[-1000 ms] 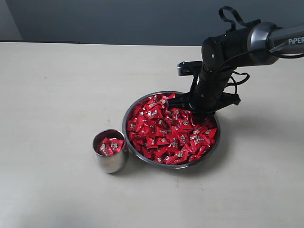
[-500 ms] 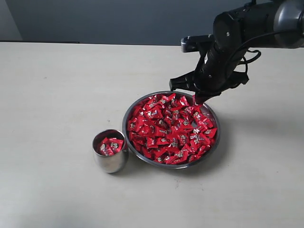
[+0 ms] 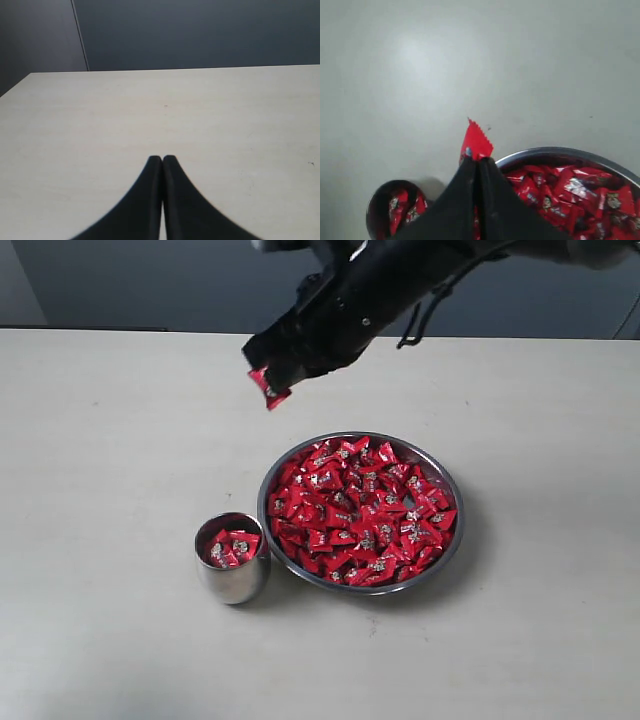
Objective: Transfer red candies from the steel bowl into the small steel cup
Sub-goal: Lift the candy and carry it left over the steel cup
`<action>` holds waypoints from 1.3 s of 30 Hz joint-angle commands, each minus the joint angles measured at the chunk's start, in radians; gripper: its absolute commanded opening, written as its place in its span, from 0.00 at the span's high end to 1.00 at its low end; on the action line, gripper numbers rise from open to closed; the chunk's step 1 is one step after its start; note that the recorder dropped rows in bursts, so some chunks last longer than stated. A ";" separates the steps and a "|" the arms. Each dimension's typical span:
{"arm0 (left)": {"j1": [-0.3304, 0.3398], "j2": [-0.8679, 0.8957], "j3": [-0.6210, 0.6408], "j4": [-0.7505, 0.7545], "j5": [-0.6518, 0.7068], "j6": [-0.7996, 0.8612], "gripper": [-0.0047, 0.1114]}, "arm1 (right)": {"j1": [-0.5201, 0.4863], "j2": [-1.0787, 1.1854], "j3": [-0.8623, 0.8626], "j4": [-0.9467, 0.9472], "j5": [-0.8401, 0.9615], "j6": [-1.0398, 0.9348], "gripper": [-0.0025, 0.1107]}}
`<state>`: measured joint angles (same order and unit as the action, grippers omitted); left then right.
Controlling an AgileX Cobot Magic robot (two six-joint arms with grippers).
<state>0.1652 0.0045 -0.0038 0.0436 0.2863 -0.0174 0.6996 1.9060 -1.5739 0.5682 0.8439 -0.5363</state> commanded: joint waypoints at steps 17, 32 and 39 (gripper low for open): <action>0.001 -0.004 0.004 0.001 -0.002 -0.003 0.96 | 0.183 0.108 -0.058 -0.152 0.215 -0.058 0.99; 0.001 -0.004 0.004 0.001 -0.002 -0.003 0.96 | 0.233 0.112 -0.058 -0.226 0.216 -0.048 0.99; 0.001 -0.004 0.004 0.001 -0.002 -0.003 0.96 | 0.238 0.119 -0.056 -0.225 0.206 -0.048 0.99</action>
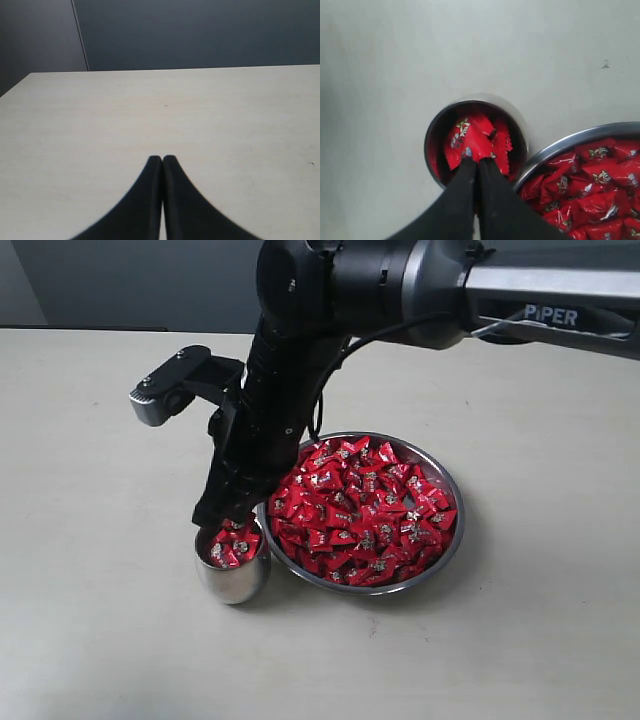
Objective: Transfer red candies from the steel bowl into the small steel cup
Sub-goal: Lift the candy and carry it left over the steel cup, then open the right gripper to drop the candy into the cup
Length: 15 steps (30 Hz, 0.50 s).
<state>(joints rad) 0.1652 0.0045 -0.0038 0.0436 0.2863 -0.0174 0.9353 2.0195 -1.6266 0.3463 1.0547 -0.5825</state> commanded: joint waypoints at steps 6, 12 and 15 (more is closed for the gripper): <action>0.001 -0.004 0.004 0.001 -0.002 -0.003 0.96 | 0.002 0.021 -0.004 -0.002 -0.004 -0.002 0.99; 0.001 -0.004 0.004 0.001 -0.002 -0.003 0.96 | 0.002 0.020 -0.004 -0.002 -0.012 -0.002 0.99; 0.001 -0.004 0.004 0.001 -0.002 -0.003 0.96 | 0.002 0.020 -0.004 -0.002 -0.010 -0.002 0.99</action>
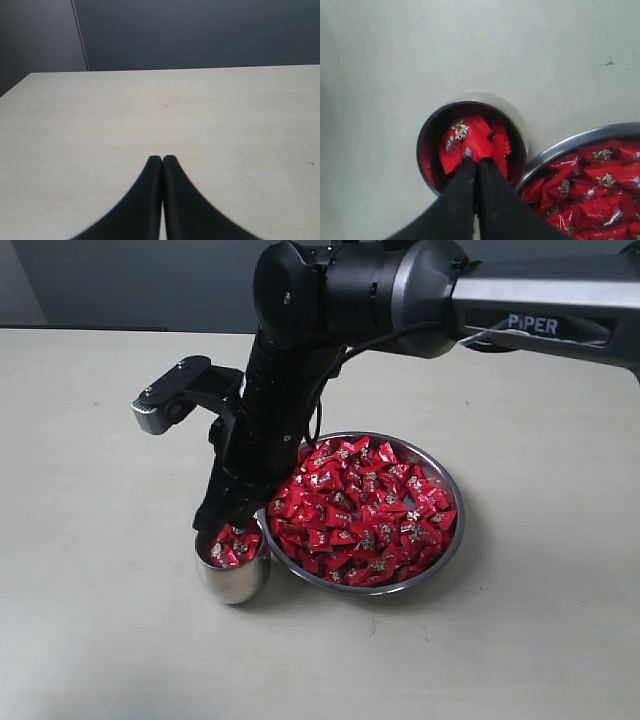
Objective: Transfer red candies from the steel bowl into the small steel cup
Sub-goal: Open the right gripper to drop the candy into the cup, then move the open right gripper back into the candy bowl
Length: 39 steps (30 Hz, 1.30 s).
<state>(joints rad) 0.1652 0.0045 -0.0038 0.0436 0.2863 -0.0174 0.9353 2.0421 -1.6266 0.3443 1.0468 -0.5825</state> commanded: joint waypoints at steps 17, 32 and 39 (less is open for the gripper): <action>0.001 -0.004 0.004 0.001 -0.002 -0.003 0.96 | 0.002 -0.003 -0.004 -0.013 -0.007 -0.002 0.62; 0.001 -0.004 0.004 0.001 -0.002 -0.003 0.96 | -0.028 -0.086 -0.004 -0.261 -0.128 0.204 0.83; 0.001 -0.004 0.004 0.001 -0.002 -0.003 0.96 | -0.137 -0.096 -0.002 -0.309 -0.159 0.433 0.99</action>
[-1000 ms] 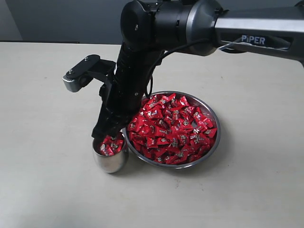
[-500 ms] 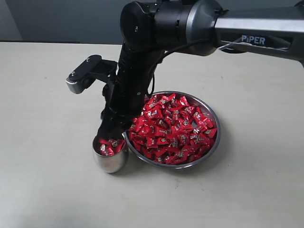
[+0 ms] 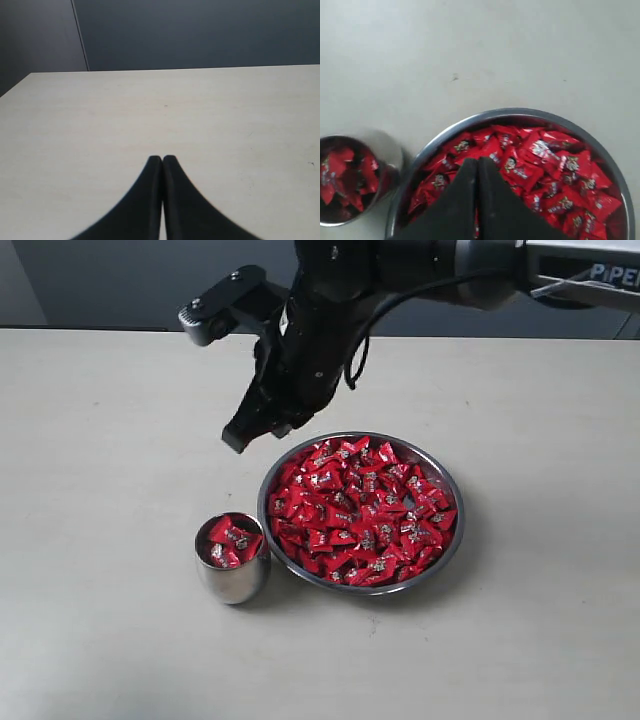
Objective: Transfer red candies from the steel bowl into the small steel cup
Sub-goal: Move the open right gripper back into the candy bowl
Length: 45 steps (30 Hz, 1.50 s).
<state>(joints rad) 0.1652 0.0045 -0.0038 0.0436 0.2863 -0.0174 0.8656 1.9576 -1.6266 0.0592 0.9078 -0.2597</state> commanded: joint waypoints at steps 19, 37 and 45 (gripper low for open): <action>0.001 -0.004 0.004 0.001 -0.002 -0.003 0.96 | -0.237 -0.147 0.388 -0.032 -0.286 0.260 0.99; 0.001 -0.004 0.004 0.001 -0.002 -0.003 0.96 | -0.237 -0.150 0.420 0.222 -0.169 0.065 0.99; 0.001 -0.004 0.004 0.001 -0.002 -0.003 0.96 | -0.216 -0.150 0.420 0.292 -0.178 -0.059 0.99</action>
<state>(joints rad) 0.1652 0.0045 -0.0038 0.0436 0.2863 -0.0174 0.6362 1.8180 -1.2089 0.3338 0.7404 -0.2723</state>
